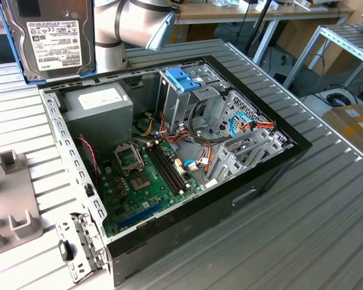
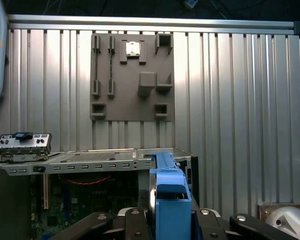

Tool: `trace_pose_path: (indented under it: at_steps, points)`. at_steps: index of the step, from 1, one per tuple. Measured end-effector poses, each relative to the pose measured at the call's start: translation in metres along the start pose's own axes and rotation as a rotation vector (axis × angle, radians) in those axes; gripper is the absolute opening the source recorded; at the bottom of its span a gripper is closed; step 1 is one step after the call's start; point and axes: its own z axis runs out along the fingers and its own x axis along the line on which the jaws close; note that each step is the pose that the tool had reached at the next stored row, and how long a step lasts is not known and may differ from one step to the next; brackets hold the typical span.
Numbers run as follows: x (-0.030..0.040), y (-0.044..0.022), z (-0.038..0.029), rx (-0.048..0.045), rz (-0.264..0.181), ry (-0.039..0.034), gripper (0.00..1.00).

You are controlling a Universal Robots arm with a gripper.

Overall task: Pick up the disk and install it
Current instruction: 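Pick up the disk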

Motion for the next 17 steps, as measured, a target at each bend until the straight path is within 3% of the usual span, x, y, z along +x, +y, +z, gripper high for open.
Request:
trace_pose_path:
  at_steps: [17]
  points:
    - [0.0099, -0.0002, -0.0007, 0.0, 0.0, 0.0, 0.37]
